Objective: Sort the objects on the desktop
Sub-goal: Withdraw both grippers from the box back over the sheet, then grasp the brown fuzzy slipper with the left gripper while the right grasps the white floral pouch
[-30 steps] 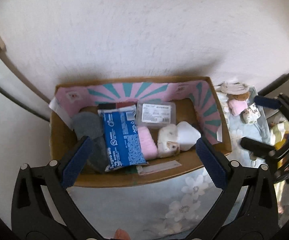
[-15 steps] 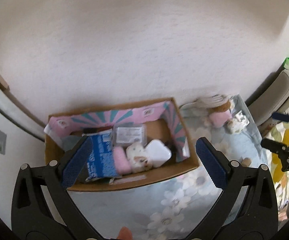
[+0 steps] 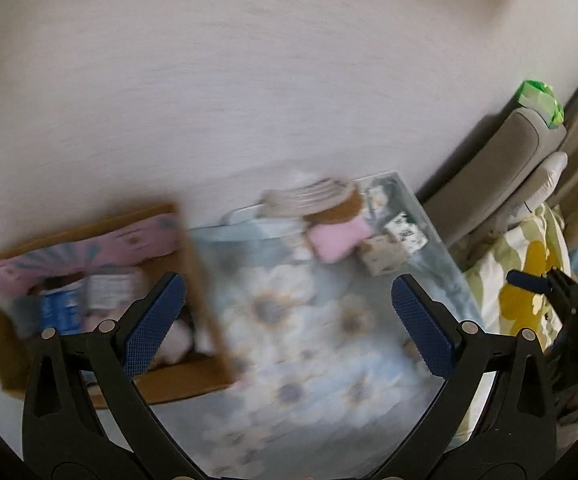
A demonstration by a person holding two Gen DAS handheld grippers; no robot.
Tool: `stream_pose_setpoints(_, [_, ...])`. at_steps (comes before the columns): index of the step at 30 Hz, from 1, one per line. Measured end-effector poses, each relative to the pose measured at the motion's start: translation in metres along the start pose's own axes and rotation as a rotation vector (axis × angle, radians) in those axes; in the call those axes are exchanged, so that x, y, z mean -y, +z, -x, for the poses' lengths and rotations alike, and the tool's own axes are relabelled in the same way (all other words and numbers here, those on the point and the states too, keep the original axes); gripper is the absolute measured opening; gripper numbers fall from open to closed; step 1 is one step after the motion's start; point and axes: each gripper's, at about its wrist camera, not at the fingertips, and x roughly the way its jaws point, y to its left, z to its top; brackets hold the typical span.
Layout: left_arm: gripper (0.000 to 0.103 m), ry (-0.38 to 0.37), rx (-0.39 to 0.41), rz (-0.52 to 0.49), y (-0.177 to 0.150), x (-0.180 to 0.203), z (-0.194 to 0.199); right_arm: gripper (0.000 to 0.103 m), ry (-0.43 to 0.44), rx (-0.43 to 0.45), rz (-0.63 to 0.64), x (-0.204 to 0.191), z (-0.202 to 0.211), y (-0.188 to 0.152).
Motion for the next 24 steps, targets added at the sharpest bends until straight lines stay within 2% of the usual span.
stream_pose_setpoints(4, [0.102, 0.009, -0.015, -0.019, 0.014, 0.032, -0.038, 0.102, 0.010, 0.033, 0.037, 0.010, -0.008, -0.005])
stream_pose_setpoints(6, [0.103, 0.032, -0.008, -0.020, 0.019, 0.046, -0.058, 0.102, -0.018, 0.052, 0.080, 0.010, -0.017, -0.007])
stream_pose_setpoints(8, [0.103, 0.076, 0.018, -0.045, 0.024, 0.061, -0.080, 0.102, -0.055, 0.081, 0.154, 0.008, -0.031, -0.009])
stream_pose_setpoints(10, [0.103, 0.153, 0.053, -0.078, 0.028, 0.073, -0.101, 0.102, -0.087, 0.093, 0.227, 0.007, -0.049, -0.010])
stream_pose_setpoints(15, [0.102, 0.241, 0.104, -0.142, 0.030, 0.082, -0.142, 0.095, -0.059, 0.101, 0.305, 0.017, -0.092, -0.001])
stream_pose_setpoints(20, [0.097, 0.224, 0.087, -0.110, 0.025, 0.074, -0.171, 0.080, -0.104, 0.102, 0.427, 0.016, -0.130, 0.004])
stream_pose_setpoints(24, [0.094, 0.255, 0.098, -0.168, 0.020, 0.082, -0.181, 0.069, -0.083, 0.071, 0.449, 0.020, -0.150, 0.006])
